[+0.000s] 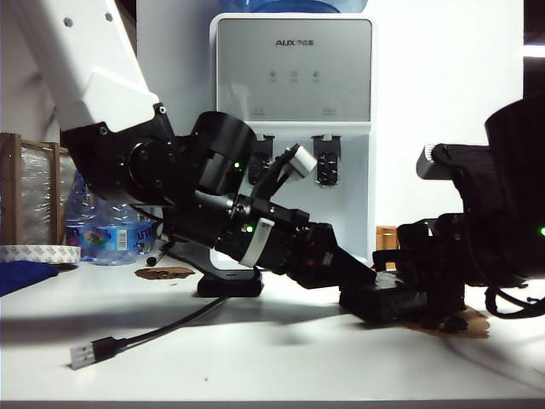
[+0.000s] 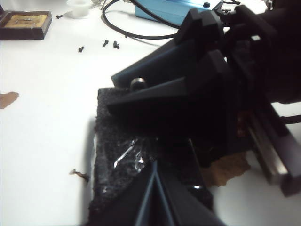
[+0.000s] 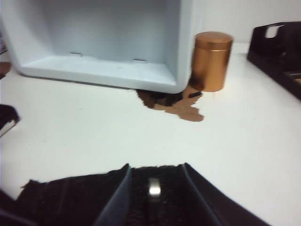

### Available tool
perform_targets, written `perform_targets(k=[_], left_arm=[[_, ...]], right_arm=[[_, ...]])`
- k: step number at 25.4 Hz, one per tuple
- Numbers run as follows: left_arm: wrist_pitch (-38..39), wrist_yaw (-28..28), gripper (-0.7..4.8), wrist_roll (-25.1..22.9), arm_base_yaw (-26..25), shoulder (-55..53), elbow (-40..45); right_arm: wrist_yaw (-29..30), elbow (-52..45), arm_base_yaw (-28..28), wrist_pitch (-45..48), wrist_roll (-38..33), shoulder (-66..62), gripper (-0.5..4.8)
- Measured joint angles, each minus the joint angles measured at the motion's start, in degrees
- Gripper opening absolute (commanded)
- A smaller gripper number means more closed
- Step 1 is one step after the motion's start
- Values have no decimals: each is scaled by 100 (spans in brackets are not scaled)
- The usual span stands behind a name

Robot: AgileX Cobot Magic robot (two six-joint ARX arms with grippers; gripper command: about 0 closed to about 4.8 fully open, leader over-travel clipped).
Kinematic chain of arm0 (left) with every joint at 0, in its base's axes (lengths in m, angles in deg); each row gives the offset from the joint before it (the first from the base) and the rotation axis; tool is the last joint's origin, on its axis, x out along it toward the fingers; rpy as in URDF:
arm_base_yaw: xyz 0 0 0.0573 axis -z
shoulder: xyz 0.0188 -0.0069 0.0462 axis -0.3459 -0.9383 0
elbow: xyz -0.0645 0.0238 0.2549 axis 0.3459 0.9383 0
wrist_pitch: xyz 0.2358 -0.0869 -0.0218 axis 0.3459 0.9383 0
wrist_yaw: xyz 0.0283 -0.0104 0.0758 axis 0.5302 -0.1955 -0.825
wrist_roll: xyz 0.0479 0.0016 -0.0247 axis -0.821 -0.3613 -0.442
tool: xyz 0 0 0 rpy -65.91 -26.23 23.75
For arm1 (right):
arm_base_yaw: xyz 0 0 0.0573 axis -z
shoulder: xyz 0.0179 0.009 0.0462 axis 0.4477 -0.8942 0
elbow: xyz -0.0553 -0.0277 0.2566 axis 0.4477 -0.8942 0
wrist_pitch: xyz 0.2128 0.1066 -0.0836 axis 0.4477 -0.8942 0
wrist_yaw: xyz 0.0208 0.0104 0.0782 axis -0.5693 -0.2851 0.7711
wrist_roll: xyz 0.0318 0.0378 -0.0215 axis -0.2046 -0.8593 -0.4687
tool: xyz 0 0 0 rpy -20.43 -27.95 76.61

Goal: Take the USB flash drive out of the black sponge and insert it into the slot on top of the black USB adpator box.

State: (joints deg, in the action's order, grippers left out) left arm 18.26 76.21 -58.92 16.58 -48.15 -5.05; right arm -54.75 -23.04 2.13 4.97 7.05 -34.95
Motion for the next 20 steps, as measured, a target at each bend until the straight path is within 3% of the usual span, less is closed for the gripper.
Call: perform_targets(k=[2,5,7,10,20], left_arm=[[17,0,-4,0,0,0,-4],[35,2,-4,-2,-17,0,-9],[39,9,-4,-2,-33,0,-9],[44,22,-4,-2,-42,0,-9],[44,20,-4,-2,-42,0,-9]], right_arm=[[4,0,-2,-15,0,0,173],[7,0,-2,-42,-2,0,114],[11,0,-2,-59,0,0,106],[-4,0,-2,-66,-4,0,4],[0,0,-11,-66,2,0,-2]])
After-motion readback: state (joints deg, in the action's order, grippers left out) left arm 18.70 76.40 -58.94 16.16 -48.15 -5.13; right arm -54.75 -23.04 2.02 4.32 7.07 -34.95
